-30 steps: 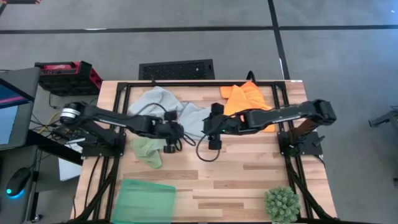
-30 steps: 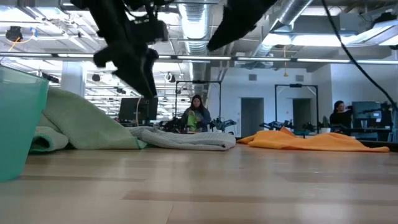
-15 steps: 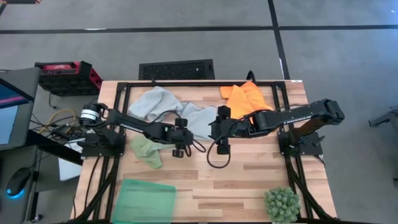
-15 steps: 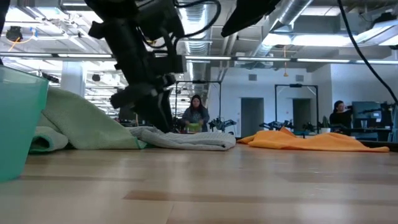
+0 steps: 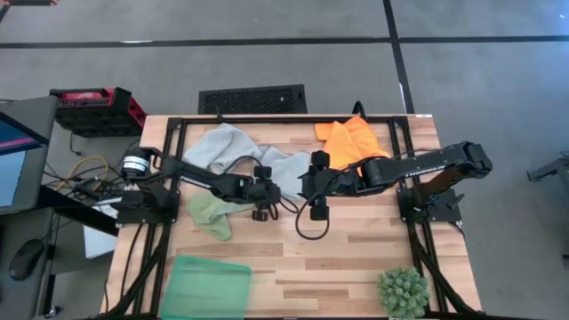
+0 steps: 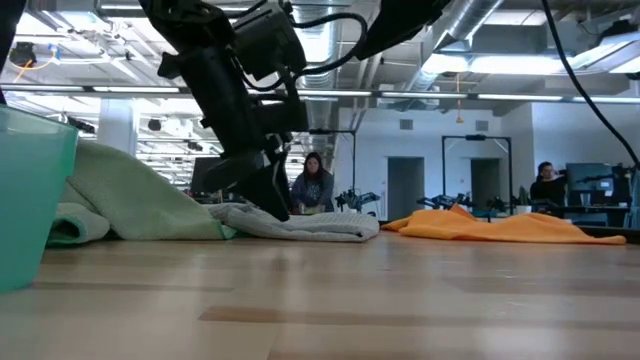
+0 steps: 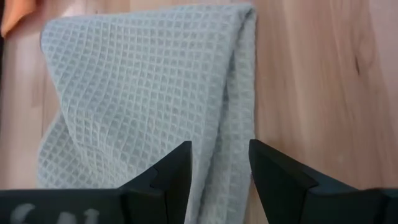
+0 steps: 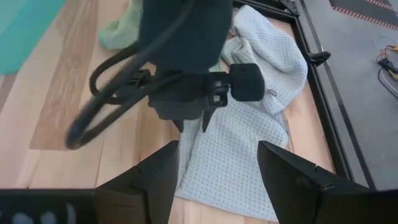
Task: Fold microfiber towels
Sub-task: Put the bottom gray microfiber cloth into the green bin
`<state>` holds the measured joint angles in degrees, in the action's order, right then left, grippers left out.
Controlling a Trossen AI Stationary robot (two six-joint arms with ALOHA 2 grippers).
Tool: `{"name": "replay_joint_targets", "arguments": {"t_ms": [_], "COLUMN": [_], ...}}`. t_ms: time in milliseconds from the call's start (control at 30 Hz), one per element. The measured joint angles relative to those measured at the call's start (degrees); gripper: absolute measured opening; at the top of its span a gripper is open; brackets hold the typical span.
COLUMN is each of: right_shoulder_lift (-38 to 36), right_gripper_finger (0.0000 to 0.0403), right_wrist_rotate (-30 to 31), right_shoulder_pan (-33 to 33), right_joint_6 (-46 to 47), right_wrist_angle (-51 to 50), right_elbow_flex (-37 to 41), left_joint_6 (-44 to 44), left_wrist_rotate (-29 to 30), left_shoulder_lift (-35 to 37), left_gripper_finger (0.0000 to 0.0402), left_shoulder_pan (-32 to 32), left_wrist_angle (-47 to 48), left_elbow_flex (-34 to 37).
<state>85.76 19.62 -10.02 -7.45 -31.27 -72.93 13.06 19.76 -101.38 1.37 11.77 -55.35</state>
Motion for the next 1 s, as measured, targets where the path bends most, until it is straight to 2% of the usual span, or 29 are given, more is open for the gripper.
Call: {"name": "replay_joint_targets", "arguments": {"t_ms": [400, 800, 1000], "right_shoulder_lift": [0.0, 0.0, 0.1], "right_gripper_finger": [0.0240, 0.0240, 0.0240], "right_wrist_rotate": [0.0, 0.0, 0.0], "right_shoulder_pan": [0.0, 0.0, 0.0], "right_joint_6": [0.1, 0.6, 0.6], "right_wrist_angle": [0.0, -0.1, -0.3], "right_elbow_flex": [0.0, 0.0, 0.0], "left_joint_6": [-0.8, -0.1, -0.6], "left_wrist_rotate": [-5.7, -3.9, -2.1], "left_shoulder_lift": [0.0, -4.0, -3.9], "left_gripper_finger": [0.0153, 0.0153, 0.0153], "left_shoulder_pan": [-1.9, -1.9, -1.8], "left_wrist_angle": [-1.5, -4.0, -1.8], "left_elbow_flex": [0.0, -0.3, -0.3]}}
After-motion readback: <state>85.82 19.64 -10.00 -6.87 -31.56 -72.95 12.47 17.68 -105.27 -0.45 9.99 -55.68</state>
